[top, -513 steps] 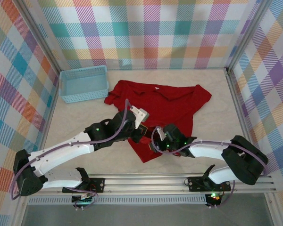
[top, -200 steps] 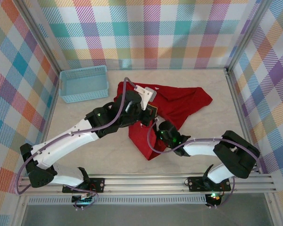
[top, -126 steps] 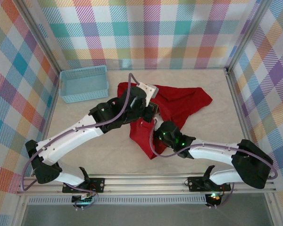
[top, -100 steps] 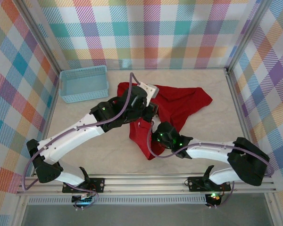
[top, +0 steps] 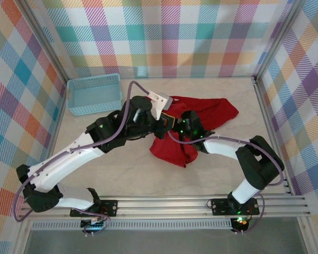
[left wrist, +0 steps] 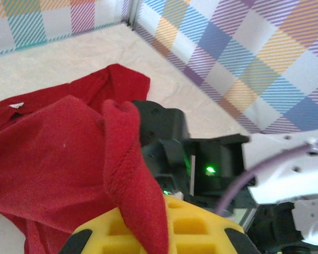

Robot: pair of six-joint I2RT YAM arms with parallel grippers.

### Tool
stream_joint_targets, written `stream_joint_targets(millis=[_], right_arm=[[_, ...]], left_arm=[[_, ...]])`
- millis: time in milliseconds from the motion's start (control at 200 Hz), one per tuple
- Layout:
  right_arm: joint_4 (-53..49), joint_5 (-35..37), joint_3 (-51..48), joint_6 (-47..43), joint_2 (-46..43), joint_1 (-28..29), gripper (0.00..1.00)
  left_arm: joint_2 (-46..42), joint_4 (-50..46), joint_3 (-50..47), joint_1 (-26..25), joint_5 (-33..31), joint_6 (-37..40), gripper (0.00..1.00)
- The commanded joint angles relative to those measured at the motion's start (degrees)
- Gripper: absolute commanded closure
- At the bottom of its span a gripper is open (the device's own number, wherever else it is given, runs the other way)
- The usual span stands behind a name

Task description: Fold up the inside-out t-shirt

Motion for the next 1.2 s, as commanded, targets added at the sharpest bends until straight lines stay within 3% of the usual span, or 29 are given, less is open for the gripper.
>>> stream_joint_targets(millis=[0, 185, 395, 405, 430, 450, 645, 905, 1195], right_arm=[[-2.5, -1.3, 3.7, 4.5, 4.5, -1.8, 0.33], [-5.7, -0.6, 9.8, 11.9, 11.7, -5.2, 0.3], [-21.5, 4.1, 22.3, 19.0, 19.2, -5.5, 0.26], [-23.0, 4.5, 23.4, 19.4, 19.7, -5.6, 0.24], [-26.5, 5.4, 25.6, 20.2, 20.8, -5.5, 0.06], [-28.9, 6.3, 27.7, 20.9, 21.8, -5.5, 0.0], [-48.1, 10.3, 42.3, 24.2, 31.3, -5.3, 0.0], [-66.7, 12.8, 63.3, 21.5, 44.6, -4.4, 0.0], [-77.3, 12.8, 79.5, 15.5, 55.3, -3.7, 0.01]], left_arm=[[-2.8, 4.4, -0.5, -0.5, 3.4, 0.1, 1.0], [-4.5, 5.8, 1.9, -0.5, 6.8, -0.6, 1.0], [-2.8, 8.4, 4.7, -0.5, 11.0, -2.2, 1.0], [-2.7, 8.5, 4.9, -0.5, 11.1, -2.3, 1.0], [-2.3, 8.7, 5.4, -0.6, 11.4, -2.6, 1.0], [-2.0, 8.8, 5.9, -0.6, 11.5, -2.7, 1.0], [2.0, 8.8, 13.2, -0.7, 12.5, -3.7, 1.0], [6.8, 5.3, 23.2, -1.5, 9.7, -2.1, 1.0], [7.1, 4.8, 25.0, -1.6, 6.9, -1.3, 1.0]])
